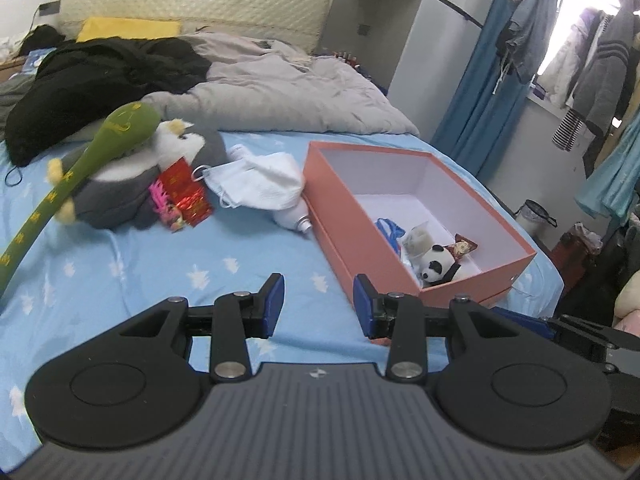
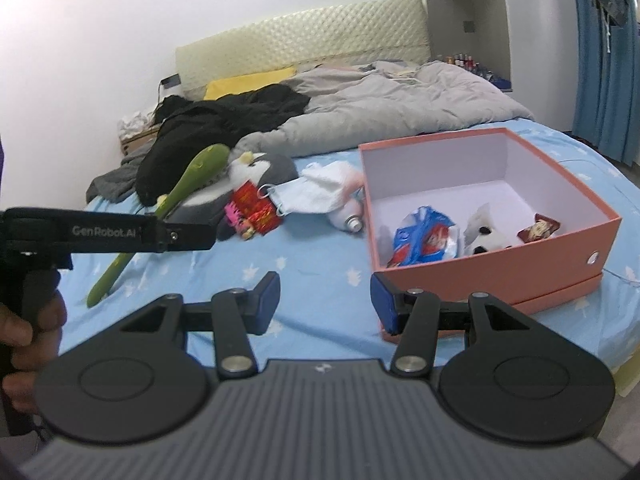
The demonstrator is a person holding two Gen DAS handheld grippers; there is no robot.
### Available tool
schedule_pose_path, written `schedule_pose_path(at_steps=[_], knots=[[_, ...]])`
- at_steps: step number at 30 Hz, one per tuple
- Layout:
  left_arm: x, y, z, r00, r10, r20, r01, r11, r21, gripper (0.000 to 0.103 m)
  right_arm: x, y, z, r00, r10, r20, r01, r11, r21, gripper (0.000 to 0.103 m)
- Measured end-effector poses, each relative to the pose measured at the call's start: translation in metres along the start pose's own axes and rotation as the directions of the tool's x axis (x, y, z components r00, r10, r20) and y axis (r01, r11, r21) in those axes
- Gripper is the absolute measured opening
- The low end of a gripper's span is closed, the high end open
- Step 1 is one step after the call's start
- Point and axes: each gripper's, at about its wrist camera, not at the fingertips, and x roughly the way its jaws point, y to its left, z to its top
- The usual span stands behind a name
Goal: Organize soft objects
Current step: 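Withdraw both open tools from the box toward the penguin plush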
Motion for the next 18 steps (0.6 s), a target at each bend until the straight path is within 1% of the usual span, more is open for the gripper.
schedule_pose_path(at_steps=[4, 8, 13, 15, 18], knots=[[-0.003, 0.010, -0.009, 1.000, 0.024, -0.007, -0.024, 1.000, -0.002, 0.044, 0.001, 0.011, -0.008, 1.000, 0.016, -0.018, -0.016, 1.000, -0.009, 0.053], [0.001, 0.026, -0.014, 0.999, 0.037, -0.021, -0.038, 0.999, -0.026, 0.044, 0.009, 0.020, -0.013, 0.999, 0.023, -0.036, -0.024, 1.000, -0.017, 0.053], [0.015, 0.047, -0.013, 0.998, 0.059, -0.037, -0.061, 0.997, -0.044, 0.044, 0.026, 0.030, -0.011, 0.998, 0.034, -0.045, -0.035, 0.999, -0.029, 0.053], [0.023, 0.055, -0.012, 0.997, 0.070, -0.041, -0.072, 0.996, -0.052, 0.047, 0.035, 0.033, -0.008, 0.998, 0.042, -0.048, -0.044, 0.998, -0.033, 0.053], [0.036, 0.068, -0.010, 0.996, 0.082, -0.046, -0.085, 0.994, -0.067, 0.048, 0.051, 0.038, -0.005, 0.998, 0.048, -0.051, -0.050, 0.998, -0.048, 0.053]])
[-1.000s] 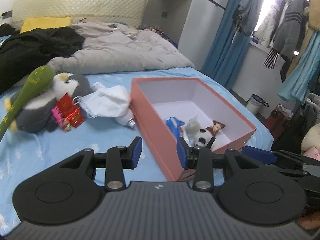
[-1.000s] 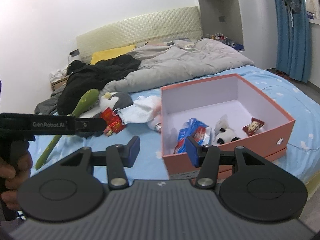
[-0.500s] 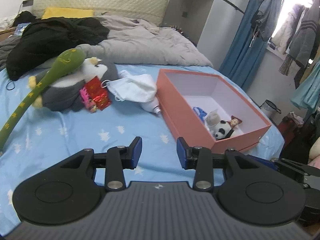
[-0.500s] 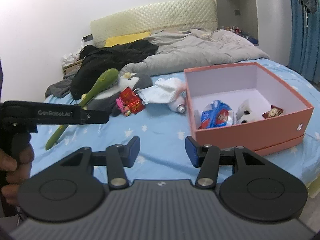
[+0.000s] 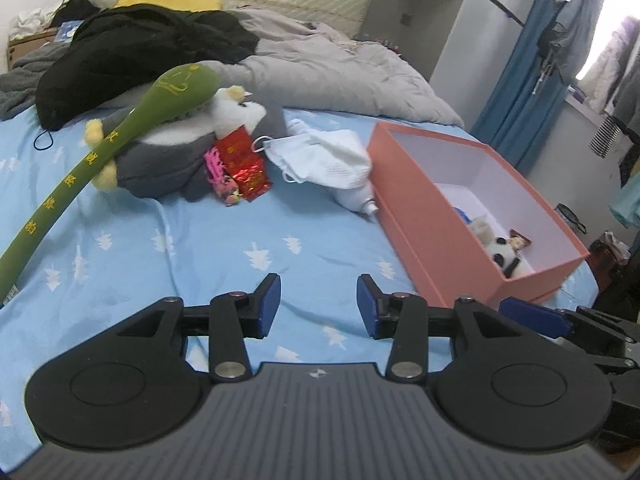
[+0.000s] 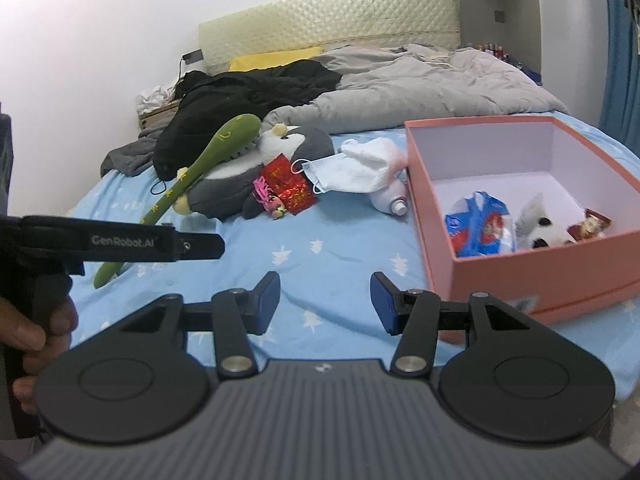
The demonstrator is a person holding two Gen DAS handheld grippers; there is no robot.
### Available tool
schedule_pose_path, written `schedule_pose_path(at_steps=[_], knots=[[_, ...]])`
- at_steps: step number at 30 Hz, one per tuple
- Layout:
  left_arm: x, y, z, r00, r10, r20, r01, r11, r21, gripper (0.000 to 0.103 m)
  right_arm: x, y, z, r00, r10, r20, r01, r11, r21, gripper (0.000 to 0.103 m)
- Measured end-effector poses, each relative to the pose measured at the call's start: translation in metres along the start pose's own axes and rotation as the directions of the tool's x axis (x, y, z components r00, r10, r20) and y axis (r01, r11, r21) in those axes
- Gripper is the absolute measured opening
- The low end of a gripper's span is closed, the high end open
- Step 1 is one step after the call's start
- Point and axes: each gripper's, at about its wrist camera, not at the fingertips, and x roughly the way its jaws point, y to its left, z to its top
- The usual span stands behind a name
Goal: Organize soft objects
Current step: 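Withdraw both open tools from the box toward the penguin plush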
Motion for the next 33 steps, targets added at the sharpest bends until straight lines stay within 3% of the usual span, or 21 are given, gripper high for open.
schedule_pose_path(at_steps=[21, 27, 33], knots=[[0.114, 0.082, 0.044, 0.996, 0.083, -0.037, -0.085, 0.994, -0.063, 0.048, 0.130, 0.014, 0.030, 0.998, 0.007, -0.056, -0.008, 1.000, -0.022, 0.053], [0.155, 0.100, 0.061, 0.997, 0.065, -0.033, -0.068, 0.994, -0.088, 0.048, 0.177, 0.010, 0.044, 0.998, -0.033, -0.048, 0.031, 0.999, -0.026, 0.053], [0.193, 0.112, 0.070, 0.998, 0.059, -0.036, -0.063, 0.990, -0.126, 0.048, 0.220, 0.009, 0.054, 0.994, -0.104, -0.037, 0.099, 0.988, -0.116, 0.052]])
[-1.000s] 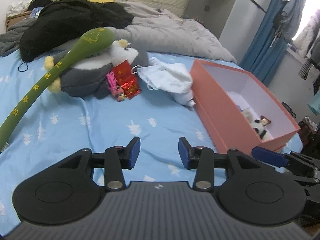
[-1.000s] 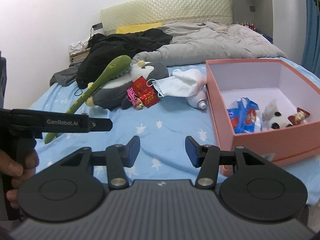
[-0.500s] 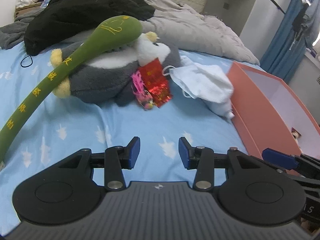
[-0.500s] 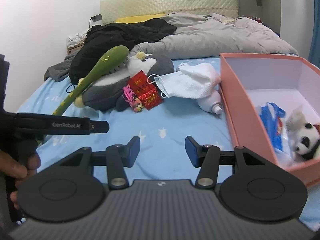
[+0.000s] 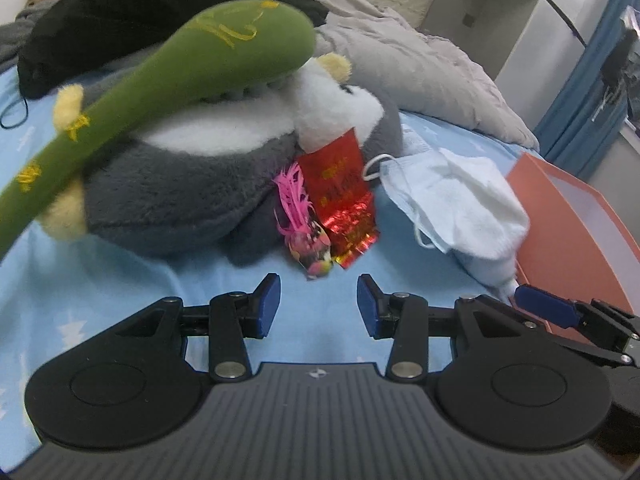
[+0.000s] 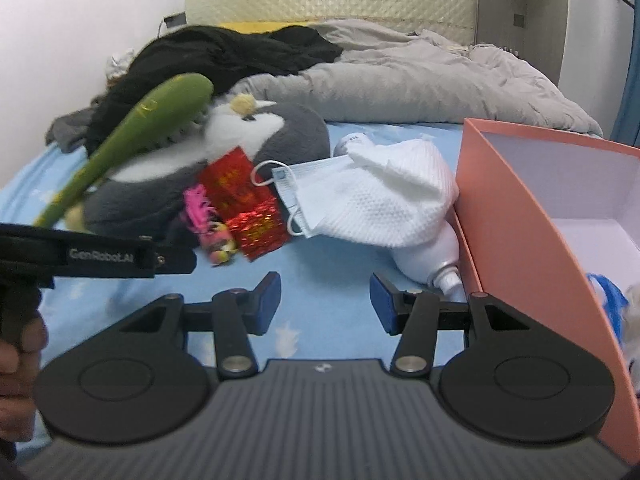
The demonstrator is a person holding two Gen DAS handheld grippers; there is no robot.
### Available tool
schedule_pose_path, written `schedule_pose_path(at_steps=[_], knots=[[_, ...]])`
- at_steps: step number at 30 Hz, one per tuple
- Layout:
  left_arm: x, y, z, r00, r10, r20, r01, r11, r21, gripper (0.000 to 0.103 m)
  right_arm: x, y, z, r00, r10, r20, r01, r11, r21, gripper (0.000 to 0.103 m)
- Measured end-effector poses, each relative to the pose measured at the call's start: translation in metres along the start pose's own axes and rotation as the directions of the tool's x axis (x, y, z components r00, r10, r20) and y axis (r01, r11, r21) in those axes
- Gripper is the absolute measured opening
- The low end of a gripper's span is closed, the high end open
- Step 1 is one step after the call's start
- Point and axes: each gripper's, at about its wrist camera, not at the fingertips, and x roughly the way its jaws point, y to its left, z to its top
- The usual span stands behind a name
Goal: Organize soft objects
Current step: 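Withdraw both open tools from the box toward the penguin plush, then grasp the pink feathered toy with the left tool while the right tool grasps the white towel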
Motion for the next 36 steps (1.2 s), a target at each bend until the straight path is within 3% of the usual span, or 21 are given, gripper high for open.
schedule_pose_path(at_steps=[6, 9, 14, 18, 19, 20, 25, 36], knots=[[0.031, 0.009, 0.004, 1.000, -0.003, -0.010, 0.003, 0.998, -0.060, 0.048, 0.030, 0.016, 0.006, 0.997, -0.076, 0.025, 0.080, 0.973, -0.219, 0.052], [0.043, 0.010, 0.005, 1.000, -0.005, -0.009, 0.004, 0.997, -0.078, 0.048, 0.043, 0.025, 0.006, 0.992, -0.116, 0.046, 0.124, 0.926, -0.357, 0.052], [0.054, 0.007, 0.008, 1.000, 0.002, 0.016, -0.001, 0.997, -0.075, 0.048, 0.056, 0.031, 0.005, 0.987, -0.145, 0.071, 0.162, 0.866, -0.474, 0.051], [0.059, 0.004, 0.011, 1.000, 0.009, 0.027, -0.007, 0.998, -0.062, 0.033, 0.057, 0.028, 0.006, 0.992, -0.116, 0.056, 0.129, 0.870, -0.477, 0.030], [0.059, 0.004, 0.011, 1.000, 0.011, 0.027, -0.009, 0.998, -0.058, 0.033, 0.056, 0.028, 0.006, 0.993, -0.111, 0.049, 0.122, 0.872, -0.474, 0.017], [0.059, 0.003, 0.012, 0.999, 0.009, 0.031, -0.007, 0.998, -0.058, 0.033, 0.054, 0.027, 0.006, 0.993, -0.109, 0.045, 0.117, 0.876, -0.468, 0.011], [0.048, 0.000, 0.013, 0.999, 0.014, 0.049, -0.012, 0.999, -0.047, 0.033, 0.041, 0.025, 0.007, 0.994, -0.098, 0.054, 0.112, 0.886, -0.451, 0.005], [-0.011, -0.018, 0.002, 0.998, 0.000, 0.067, 0.002, 1.000, -0.030, 0.033, -0.015, 0.028, 0.005, 0.991, -0.091, 0.095, 0.124, 0.891, -0.438, 0.005]])
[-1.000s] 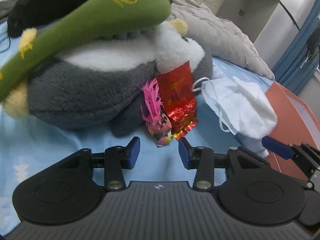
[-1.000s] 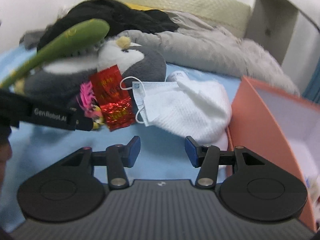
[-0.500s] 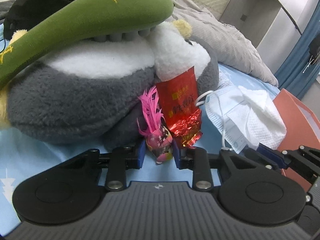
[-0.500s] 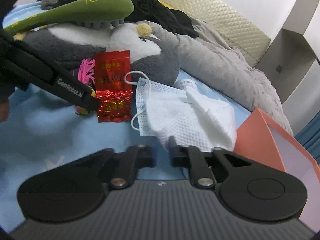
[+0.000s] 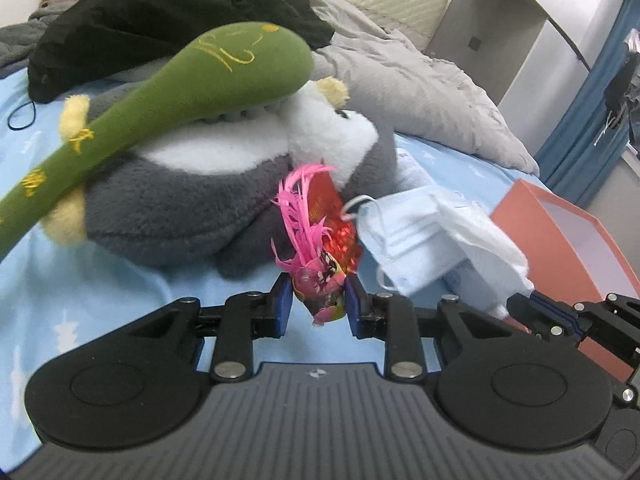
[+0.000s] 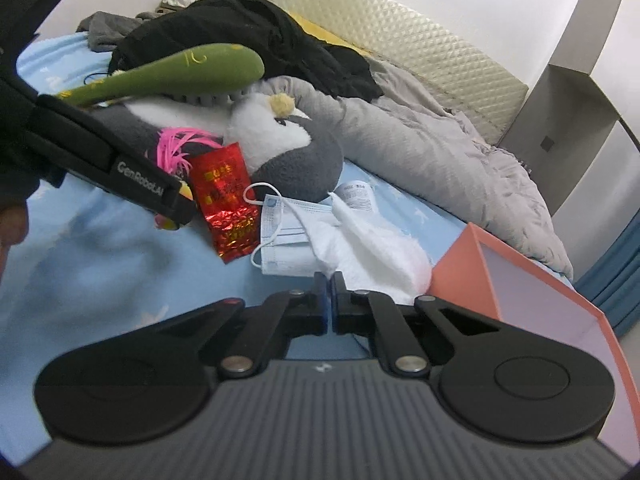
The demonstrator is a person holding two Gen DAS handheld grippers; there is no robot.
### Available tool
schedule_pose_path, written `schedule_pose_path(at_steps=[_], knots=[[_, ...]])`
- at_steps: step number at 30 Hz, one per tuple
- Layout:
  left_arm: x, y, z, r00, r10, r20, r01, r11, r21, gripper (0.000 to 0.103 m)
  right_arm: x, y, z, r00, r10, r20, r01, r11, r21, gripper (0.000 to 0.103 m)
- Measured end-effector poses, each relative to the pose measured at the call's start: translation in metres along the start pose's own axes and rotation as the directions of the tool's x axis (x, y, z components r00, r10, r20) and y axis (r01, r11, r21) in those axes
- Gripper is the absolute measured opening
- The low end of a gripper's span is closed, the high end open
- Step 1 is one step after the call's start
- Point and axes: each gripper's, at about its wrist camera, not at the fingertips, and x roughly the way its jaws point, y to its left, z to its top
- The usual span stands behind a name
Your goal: Organize soft objects
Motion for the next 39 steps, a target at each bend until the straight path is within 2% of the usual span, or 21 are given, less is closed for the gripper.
schedule_pose_path(at_steps=[12, 19, 26, 31, 36, 39], knots=[[-0.070, -0.012, -0.042, 0.999, -0.005, -0.037, 0.006, 1.000, 0.017, 0.033, -0.068, 0.012, -0.026, 0.999, 0.047, -0.012, -0.048, 0.998, -0.030, 0.005], [-0.100, -0.017, -0.069, 0.997, 0.005, -0.072, -0.003, 1.000, 0.031, 0.033, -0.102, 0.015, -0.046, 0.996, 0.087, -0.024, -0.087, 0.996, 0.003, 0.004], [-0.120, -0.034, -0.095, 0.993, -0.013, -0.115, 0.020, 0.998, 0.060, 0.033, -0.134, 0.023, -0.078, 0.988, 0.138, -0.075, -0.136, 0.990, 0.037, 0.004], [-0.127, -0.042, -0.110, 0.988, -0.019, -0.154, 0.031, 0.997, 0.077, 0.033, -0.148, 0.017, -0.098, 0.972, 0.205, -0.116, -0.189, 0.973, 0.131, 0.005], [-0.130, -0.048, -0.116, 0.987, -0.015, -0.162, 0.030, 0.995, 0.092, 0.033, -0.146, 0.006, -0.113, 0.947, 0.299, -0.116, -0.257, 0.924, 0.282, 0.007], [-0.129, -0.049, -0.116, 0.985, -0.005, -0.170, 0.022, 0.995, 0.101, 0.033, -0.147, 0.002, -0.117, 0.942, 0.321, -0.097, -0.272, 0.900, 0.339, 0.007]])
